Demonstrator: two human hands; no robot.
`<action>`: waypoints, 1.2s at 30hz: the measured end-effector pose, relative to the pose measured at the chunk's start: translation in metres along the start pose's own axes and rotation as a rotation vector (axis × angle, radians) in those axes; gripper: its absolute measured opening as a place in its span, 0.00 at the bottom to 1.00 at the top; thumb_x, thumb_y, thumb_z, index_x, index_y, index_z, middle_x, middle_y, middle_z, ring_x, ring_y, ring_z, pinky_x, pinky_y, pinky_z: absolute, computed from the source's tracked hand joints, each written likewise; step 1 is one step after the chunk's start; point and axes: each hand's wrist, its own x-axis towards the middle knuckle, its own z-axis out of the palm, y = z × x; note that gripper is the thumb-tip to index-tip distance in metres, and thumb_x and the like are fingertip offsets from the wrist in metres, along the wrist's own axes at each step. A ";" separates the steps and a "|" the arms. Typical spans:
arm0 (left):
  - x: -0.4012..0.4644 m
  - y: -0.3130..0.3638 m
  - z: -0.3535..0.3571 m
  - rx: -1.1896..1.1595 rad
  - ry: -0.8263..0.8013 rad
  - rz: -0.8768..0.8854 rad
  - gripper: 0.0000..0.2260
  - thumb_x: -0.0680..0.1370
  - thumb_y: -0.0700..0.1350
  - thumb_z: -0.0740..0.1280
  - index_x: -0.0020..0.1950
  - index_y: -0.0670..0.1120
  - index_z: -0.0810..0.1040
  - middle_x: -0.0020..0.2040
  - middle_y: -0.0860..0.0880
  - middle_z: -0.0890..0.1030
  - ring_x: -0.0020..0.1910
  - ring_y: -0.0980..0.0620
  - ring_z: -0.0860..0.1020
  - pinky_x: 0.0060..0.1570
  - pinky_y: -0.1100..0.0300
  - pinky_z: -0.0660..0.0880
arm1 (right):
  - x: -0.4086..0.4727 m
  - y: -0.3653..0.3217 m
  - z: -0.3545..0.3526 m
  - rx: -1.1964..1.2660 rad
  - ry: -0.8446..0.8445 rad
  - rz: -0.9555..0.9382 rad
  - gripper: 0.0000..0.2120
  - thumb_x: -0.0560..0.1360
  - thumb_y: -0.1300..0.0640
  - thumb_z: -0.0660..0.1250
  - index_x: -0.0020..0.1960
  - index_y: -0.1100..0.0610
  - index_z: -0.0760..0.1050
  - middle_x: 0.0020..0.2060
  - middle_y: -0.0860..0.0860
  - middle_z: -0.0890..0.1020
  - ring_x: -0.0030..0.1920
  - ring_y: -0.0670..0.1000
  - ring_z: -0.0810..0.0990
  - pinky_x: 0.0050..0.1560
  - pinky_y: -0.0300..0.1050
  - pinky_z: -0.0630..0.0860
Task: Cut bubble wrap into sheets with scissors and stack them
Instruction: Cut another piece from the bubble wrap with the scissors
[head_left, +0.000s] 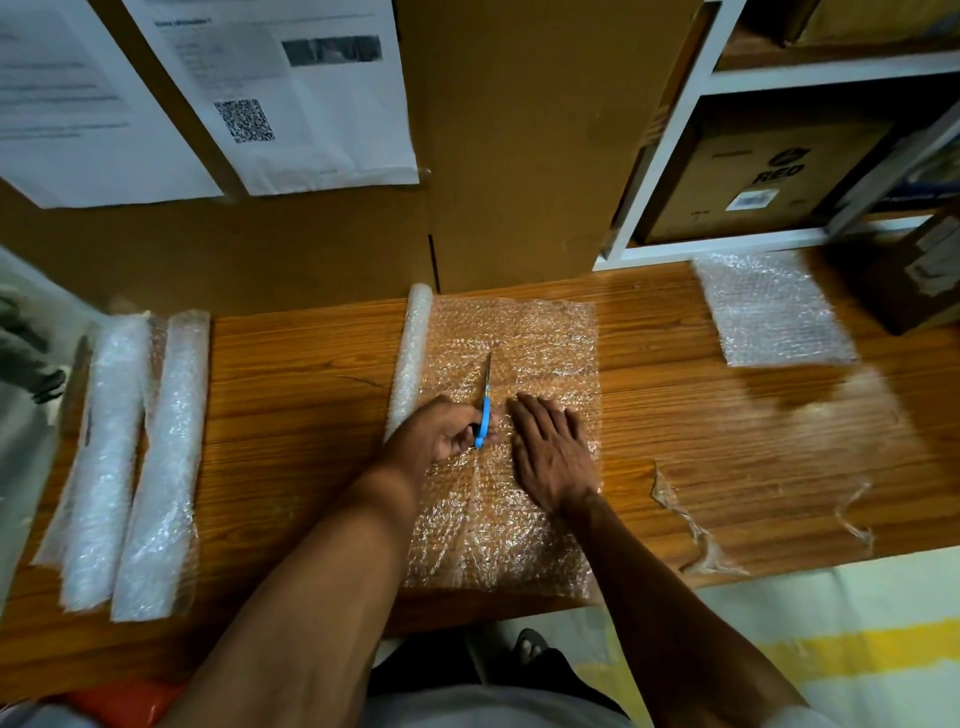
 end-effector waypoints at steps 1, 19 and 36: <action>0.000 0.000 -0.001 0.001 0.003 -0.003 0.07 0.81 0.36 0.69 0.58 0.34 0.82 0.46 0.37 0.86 0.39 0.50 0.86 0.21 0.71 0.70 | 0.007 0.002 -0.004 0.027 0.032 0.001 0.28 0.87 0.44 0.42 0.85 0.50 0.50 0.84 0.51 0.57 0.83 0.54 0.57 0.81 0.59 0.54; 0.018 0.021 -0.003 0.001 -0.027 -0.018 0.10 0.82 0.43 0.70 0.60 0.38 0.82 0.49 0.36 0.86 0.41 0.52 0.79 0.21 0.70 0.70 | 0.050 0.019 0.003 -0.127 0.002 0.096 0.34 0.84 0.34 0.38 0.86 0.48 0.40 0.85 0.51 0.40 0.84 0.54 0.36 0.82 0.65 0.42; 0.025 0.037 0.005 -0.005 0.004 0.022 0.09 0.82 0.37 0.68 0.61 0.37 0.81 0.53 0.37 0.85 0.32 0.55 0.84 0.21 0.70 0.69 | 0.051 0.020 0.000 -0.105 0.002 0.097 0.35 0.84 0.33 0.41 0.86 0.48 0.41 0.85 0.51 0.41 0.84 0.55 0.36 0.82 0.66 0.42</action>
